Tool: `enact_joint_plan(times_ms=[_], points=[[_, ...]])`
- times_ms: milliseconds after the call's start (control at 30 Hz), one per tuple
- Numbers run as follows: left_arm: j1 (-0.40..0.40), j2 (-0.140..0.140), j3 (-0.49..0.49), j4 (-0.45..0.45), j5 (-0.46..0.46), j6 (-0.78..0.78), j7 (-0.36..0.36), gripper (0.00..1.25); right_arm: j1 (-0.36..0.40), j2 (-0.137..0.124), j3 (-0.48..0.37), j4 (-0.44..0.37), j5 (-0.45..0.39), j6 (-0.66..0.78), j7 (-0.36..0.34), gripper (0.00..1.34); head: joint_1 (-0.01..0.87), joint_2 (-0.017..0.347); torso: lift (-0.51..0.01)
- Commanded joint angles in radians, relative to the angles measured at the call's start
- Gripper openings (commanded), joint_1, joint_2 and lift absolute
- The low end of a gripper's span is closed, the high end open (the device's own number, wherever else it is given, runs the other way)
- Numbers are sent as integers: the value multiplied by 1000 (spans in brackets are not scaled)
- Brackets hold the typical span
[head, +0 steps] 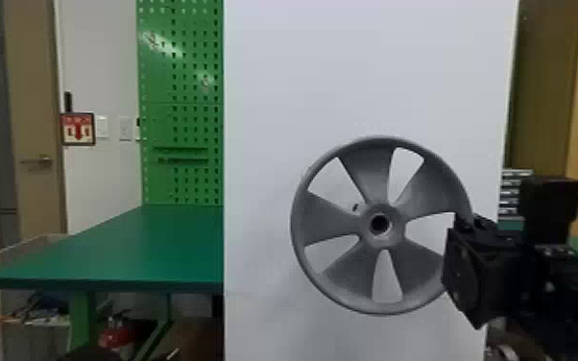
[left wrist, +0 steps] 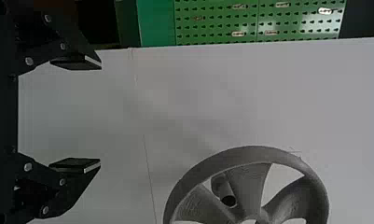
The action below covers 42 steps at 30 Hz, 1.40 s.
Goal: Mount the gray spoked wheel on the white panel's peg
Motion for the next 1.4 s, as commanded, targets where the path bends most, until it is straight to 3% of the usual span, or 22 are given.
enact_joint_plan(times_ms=[0,1367], points=[[2,-1,0,0,1,0,0,744,-6,0,0,22,0,-9,1,172,123,-8,-404],[-6,12,-9,0,4,2,0,744,-37,-5,-1,111,23,-58,1,172,123,-8,-404]])
